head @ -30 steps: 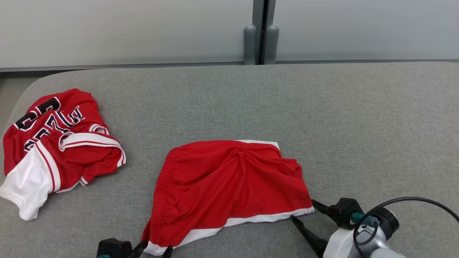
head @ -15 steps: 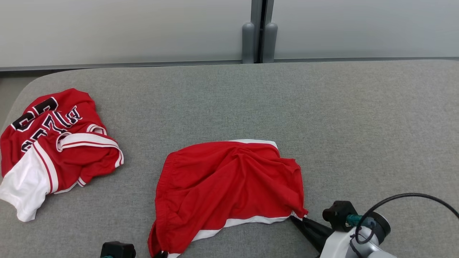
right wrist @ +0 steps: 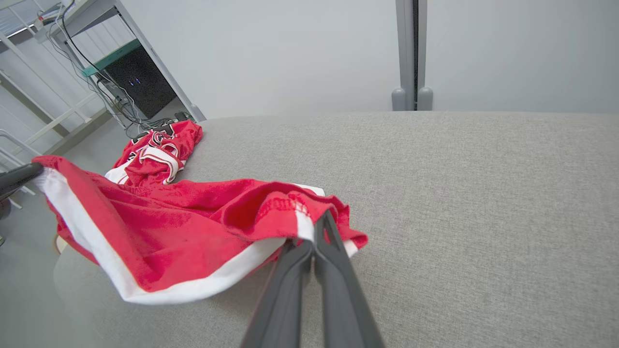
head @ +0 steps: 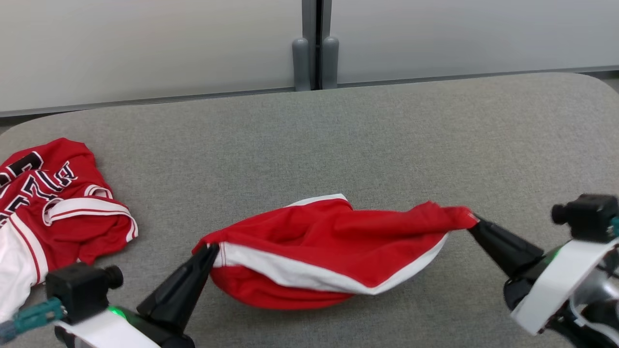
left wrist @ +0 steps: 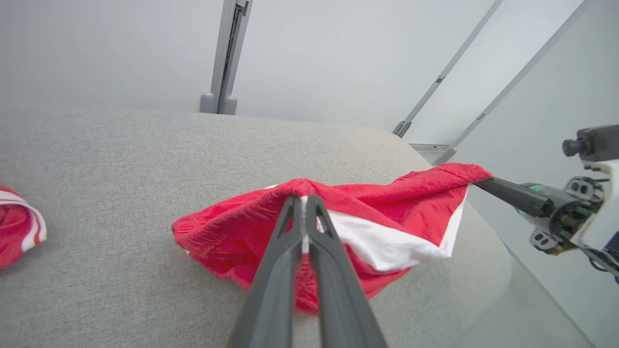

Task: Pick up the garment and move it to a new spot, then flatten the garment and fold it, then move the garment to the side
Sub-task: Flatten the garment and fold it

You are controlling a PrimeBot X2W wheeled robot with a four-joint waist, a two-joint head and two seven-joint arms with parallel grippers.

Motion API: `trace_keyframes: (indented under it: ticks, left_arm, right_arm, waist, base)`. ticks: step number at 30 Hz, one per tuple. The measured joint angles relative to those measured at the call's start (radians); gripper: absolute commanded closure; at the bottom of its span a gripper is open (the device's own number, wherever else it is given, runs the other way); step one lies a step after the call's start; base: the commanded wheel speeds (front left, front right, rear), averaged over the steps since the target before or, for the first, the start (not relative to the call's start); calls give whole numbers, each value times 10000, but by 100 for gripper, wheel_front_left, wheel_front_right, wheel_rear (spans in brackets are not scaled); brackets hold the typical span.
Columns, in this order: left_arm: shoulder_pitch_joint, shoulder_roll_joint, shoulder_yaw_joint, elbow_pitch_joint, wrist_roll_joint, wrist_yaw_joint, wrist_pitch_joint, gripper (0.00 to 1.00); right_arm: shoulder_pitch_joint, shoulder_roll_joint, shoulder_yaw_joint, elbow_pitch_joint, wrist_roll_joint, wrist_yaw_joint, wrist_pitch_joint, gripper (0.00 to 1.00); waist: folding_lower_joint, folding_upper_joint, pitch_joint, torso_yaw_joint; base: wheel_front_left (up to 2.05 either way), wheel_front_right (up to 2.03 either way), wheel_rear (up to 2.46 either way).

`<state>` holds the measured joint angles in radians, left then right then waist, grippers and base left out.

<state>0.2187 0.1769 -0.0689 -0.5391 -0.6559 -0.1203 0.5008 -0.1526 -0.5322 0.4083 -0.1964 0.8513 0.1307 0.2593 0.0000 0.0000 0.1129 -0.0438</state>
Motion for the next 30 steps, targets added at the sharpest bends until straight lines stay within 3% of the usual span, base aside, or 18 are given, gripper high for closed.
trace_keyframes:
  ticks: [4, 7, 11, 15, 19, 23, 26, 30]
  left_arm:
    - [-1465, 94, 123, -922, -686, 123, 681, 100]
    - [-3413, 201, 222, -809, -1327, 247, 1258, 100]
    - [-6825, 345, 504, 619, -1584, 621, 1843, 100]
    - [-10419, 184, 418, 2836, -1440, 1043, 1983, 100]
    - [-13702, -157, 295, 5428, -821, 1218, 1223, 100]
    - [-16003, -403, 123, 7708, -71, 991, -311, 100]
    - [-17083, -602, 111, 9125, 217, 757, -1678, 100]
    - [-17528, -924, -27, 10746, 207, 305, -3248, 100]
  right_arm:
    - [-405, -297, -1417, -1452, 1195, 0, 951, 100]
    - [-1526, -382, -2359, -1758, 1701, 0, 1772, 100]
    - [-3771, 38, -3095, -1099, 2008, 0, 2961, 100]
    - [-6785, 1118, -3505, 460, 1373, 0, 3971, 100]
    - [-10107, 2915, -4500, 2832, -616, -2, 4006, 100]
    - [-12820, 4681, -5641, 4844, -2387, 0, 2955, 100]
    - [-14175, 4813, -5981, 5977, -2890, 0, 2092, 100]
    - [-14520, 4807, -5149, 7329, -2376, -2, 1175, 100]
  waist:
    - [0, 0, 370, -152]
    - [0, 0, 789, -202]
    - [0, 0, 1508, -188]
    - [0, 0, 2420, -119]
    - [0, 0, 3471, -31]
    - [1, 0, 4432, 36]
    - [0, -1, 5036, 48]
    - [0, 0, 5748, 62]
  base:
    - [0, 0, 0]
    - [0, 0, 0]
    - [0, 0, 0]
    - [0, 0, 0]
    - [0, 0, 0]
    - [0, 0, 0]
    - [0, 0, 0]
    - [0, 0, 0]
